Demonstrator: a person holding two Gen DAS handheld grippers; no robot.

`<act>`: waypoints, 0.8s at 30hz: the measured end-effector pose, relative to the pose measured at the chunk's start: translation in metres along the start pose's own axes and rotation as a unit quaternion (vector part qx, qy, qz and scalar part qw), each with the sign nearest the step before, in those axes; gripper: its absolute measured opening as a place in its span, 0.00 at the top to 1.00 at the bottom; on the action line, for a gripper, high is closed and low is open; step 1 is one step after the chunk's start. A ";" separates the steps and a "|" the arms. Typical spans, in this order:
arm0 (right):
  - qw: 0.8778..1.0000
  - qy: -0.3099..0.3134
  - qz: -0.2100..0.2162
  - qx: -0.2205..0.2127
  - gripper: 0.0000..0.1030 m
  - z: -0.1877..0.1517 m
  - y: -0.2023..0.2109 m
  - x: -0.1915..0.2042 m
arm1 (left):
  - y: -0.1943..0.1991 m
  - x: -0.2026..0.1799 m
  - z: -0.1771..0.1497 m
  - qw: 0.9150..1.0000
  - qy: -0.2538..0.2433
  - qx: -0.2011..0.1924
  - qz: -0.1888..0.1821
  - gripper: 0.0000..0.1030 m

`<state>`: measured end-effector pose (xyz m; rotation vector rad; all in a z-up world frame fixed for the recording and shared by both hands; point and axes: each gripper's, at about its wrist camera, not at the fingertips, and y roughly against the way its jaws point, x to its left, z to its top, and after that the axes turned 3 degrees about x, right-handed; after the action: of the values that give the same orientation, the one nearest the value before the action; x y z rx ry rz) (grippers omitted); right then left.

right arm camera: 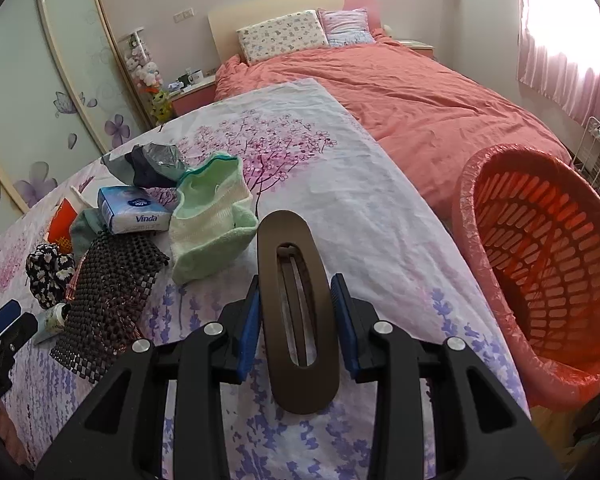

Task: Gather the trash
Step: 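Grasp the brown hair clip with the right gripper, then grasp the black mesh hair net with the left gripper while the right gripper holds the clip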

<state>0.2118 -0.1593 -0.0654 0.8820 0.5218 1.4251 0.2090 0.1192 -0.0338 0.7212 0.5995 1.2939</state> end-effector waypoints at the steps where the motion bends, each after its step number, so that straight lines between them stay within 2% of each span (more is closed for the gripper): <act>1: 1.000 0.000 0.001 0.002 0.66 0.001 -0.001 0.000 | 0.000 -0.005 0.000 1.000 -0.001 0.001 -0.006 0.32; 12: 1.000 0.001 -0.003 -0.021 0.68 -0.012 0.020 -0.017 | 0.023 -0.064 -0.002 0.998 -0.028 -0.021 -0.054 0.32; 22: 1.000 -0.011 -0.003 -0.022 0.68 -0.024 0.034 -0.037 | -0.014 -0.112 0.022 1.000 -0.018 0.005 -0.022 0.33; 23: 1.000 -0.014 -0.003 -0.020 0.68 -0.025 0.033 -0.039 | -0.017 -0.114 0.023 1.000 -0.018 0.008 -0.018 0.35; 24: 1.000 -0.015 -0.003 -0.019 0.68 -0.026 0.034 -0.040 | -0.023 -0.117 0.025 1.000 -0.019 0.015 -0.013 0.43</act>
<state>0.1664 -0.1960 -0.0622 0.8701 0.4732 1.4101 0.2211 -0.0015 -0.0351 0.7582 0.5981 1.2463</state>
